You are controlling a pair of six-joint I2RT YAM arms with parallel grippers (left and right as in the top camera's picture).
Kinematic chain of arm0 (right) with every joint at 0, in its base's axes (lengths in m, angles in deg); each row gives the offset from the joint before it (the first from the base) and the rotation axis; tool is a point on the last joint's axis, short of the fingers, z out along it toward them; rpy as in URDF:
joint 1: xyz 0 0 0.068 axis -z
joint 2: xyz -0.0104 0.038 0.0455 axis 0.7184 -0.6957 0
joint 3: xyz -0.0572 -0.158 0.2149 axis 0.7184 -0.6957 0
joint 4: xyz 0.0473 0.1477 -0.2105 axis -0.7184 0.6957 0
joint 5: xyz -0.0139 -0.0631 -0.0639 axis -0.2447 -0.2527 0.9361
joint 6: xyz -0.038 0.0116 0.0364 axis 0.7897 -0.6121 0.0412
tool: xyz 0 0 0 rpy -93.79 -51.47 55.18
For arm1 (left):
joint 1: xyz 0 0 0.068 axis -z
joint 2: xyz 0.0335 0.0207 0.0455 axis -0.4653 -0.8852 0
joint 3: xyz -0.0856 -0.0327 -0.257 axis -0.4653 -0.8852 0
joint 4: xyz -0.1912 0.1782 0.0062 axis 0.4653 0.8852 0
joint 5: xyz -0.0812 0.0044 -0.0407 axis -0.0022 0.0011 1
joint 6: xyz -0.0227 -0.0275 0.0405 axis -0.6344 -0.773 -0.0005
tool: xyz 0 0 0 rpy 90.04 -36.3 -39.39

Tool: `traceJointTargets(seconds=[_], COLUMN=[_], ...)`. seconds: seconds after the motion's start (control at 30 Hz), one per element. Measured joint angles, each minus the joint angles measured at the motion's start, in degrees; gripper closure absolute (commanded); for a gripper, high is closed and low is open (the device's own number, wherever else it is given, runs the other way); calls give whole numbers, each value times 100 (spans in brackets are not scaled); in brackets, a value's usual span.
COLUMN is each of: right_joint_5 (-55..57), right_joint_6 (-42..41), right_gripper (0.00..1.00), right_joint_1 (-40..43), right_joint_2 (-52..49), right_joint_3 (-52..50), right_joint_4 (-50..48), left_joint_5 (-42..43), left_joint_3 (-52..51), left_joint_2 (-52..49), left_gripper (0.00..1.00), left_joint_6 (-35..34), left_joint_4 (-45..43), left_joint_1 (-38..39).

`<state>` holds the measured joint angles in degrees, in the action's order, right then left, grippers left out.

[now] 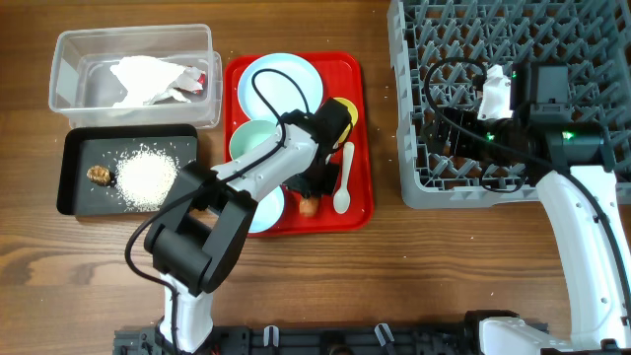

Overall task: Sort waste into correct bins and load items into the dishwasher rack
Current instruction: 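Carry the carrot to the black tray and release it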

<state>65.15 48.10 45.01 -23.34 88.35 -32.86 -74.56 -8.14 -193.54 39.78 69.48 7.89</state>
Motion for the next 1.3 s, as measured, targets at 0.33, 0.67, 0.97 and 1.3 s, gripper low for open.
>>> traceJointTargets(seconds=[0.33, 0.67, 0.97, 1.3], right_joint_5=[15, 63, 85, 149], right_joint_6=[0, 0, 2, 0], right_gripper=[0, 0, 0, 0], right_joint_1=[0, 0, 0, 0], right_joint_2=[0, 0, 0, -136], right_joint_3=[0, 0, 0, 0], right_joint_4=[-9, -11, -9, -7], left_joint_5=[-94, -723, -844, -841], left_joint_3=[2002, 2140, 1967, -326], left_joint_2=[199, 1318, 1309, 1252], left_gripper=[90, 88, 93, 85], left_joint_6=[92, 85, -326, -1716], left_joint_4=[2057, 2332, 2127, 249], left_joint_1=[-2, -2898, -5147, -5442])
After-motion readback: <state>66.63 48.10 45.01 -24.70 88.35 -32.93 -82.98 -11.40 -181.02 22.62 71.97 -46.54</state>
